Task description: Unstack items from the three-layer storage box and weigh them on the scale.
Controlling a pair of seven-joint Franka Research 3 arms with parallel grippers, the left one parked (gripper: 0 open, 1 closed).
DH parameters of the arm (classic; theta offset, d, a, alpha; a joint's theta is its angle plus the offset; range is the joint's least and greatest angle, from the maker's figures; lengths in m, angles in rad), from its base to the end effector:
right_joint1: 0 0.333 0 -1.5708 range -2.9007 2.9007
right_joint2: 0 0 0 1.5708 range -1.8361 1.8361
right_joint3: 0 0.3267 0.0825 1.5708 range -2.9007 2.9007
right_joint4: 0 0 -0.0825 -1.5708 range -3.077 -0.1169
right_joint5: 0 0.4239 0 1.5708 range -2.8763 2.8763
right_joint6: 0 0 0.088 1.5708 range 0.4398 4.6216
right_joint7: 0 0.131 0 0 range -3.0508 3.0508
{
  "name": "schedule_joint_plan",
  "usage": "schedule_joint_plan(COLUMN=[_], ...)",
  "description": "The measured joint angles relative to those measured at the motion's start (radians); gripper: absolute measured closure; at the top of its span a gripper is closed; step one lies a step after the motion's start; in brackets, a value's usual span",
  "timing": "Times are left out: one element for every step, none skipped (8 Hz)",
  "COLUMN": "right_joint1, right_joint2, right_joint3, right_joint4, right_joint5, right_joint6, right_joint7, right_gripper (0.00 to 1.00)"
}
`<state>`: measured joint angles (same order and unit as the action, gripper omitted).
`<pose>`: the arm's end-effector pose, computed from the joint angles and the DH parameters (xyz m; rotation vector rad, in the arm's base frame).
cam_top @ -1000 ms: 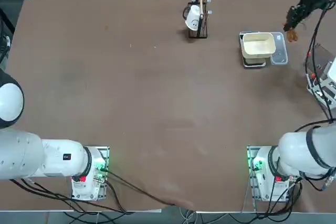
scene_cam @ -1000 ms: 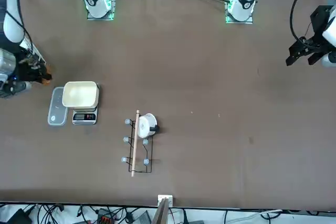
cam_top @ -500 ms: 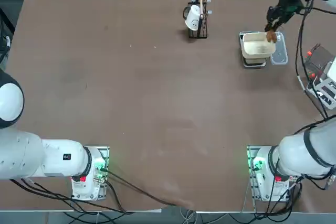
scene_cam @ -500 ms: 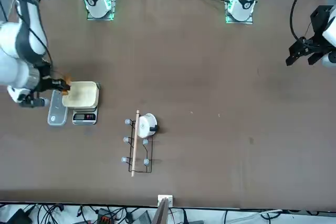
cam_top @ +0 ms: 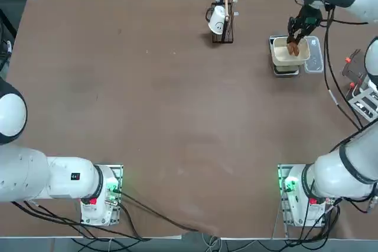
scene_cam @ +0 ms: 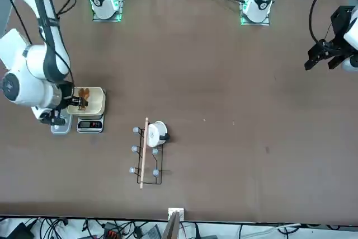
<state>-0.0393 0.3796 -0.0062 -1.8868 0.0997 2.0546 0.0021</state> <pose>0.6344 -0.0213 0.2513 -3.0356 0.1568 0.3201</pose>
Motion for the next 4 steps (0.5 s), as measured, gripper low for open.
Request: schedule_joint_plan(right_joint1=[0.0,0.0,0.0,0.0], right_joint2=[0.0,0.0,0.0,0.0], right_joint3=[-0.001,-0.001,-0.001,-0.001], right_joint4=[0.0,0.0,0.0,0.0], right_joint5=[0.0,0.0,0.0,0.0], right_joint6=[0.0,0.0,0.0,0.0], right_joint7=[0.0,0.0,0.0,0.0], right_gripper=[0.64,0.64,0.64,0.64])
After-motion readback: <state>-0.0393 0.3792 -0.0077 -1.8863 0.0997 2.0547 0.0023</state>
